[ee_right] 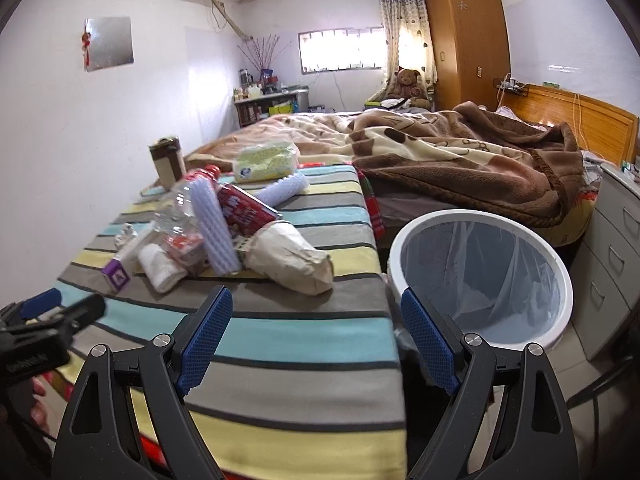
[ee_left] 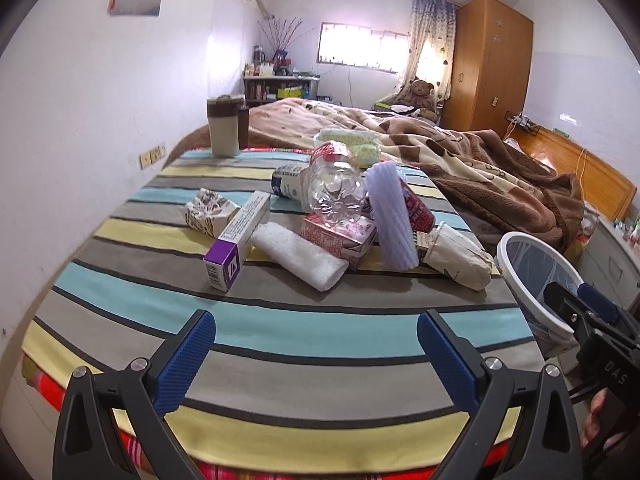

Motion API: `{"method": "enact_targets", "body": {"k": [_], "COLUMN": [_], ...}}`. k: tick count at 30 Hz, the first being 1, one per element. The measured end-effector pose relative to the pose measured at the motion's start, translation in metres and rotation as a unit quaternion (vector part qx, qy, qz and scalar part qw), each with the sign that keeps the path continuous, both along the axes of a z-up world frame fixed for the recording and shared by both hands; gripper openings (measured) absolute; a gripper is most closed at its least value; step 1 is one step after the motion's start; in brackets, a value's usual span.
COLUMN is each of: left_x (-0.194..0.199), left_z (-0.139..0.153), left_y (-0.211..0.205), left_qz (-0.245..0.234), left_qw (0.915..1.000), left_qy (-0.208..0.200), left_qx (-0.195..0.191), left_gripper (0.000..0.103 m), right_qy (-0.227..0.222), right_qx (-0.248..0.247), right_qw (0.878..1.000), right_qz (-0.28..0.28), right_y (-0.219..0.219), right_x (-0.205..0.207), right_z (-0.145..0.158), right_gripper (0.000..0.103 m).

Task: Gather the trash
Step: 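Grasp the white towel with the left tool while the right tool grasps the paper bag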

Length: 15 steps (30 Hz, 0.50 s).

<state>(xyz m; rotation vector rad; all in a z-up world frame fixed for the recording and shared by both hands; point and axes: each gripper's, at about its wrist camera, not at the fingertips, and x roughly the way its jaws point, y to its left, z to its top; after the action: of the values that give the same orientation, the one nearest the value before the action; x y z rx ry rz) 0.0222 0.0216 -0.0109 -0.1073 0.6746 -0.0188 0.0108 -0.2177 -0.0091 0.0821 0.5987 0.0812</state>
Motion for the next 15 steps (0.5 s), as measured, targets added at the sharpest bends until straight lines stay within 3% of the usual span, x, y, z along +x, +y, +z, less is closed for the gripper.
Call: {"method": "enact_targets", "body": {"k": [7, 11, 15], "left_x": [0.035, 0.056, 0.081], "left_z": [-0.012, -0.017, -0.029], "left_y": [0.02, 0.026, 0.034], "left_qz": [0.002, 0.019, 0.024], "left_qw": [0.9986, 0.998, 0.9939], "left_qy": [0.035, 0.049, 0.083], "left_qx": [-0.039, -0.036, -0.068], "left_gripper": [0.103, 0.101, 0.097], "right_qy": [0.019, 0.035, 0.045], "right_qx": [-0.018, -0.041, -0.041], "right_qw": [0.999, 0.996, 0.994], "right_qz": [0.042, 0.064, 0.089], "right_y": [-0.001, 0.006, 0.007], "right_x": [0.035, 0.053, 0.063], "right_z": [-0.008, -0.013, -0.018], "right_gripper": [0.088, 0.088, 0.088]}}
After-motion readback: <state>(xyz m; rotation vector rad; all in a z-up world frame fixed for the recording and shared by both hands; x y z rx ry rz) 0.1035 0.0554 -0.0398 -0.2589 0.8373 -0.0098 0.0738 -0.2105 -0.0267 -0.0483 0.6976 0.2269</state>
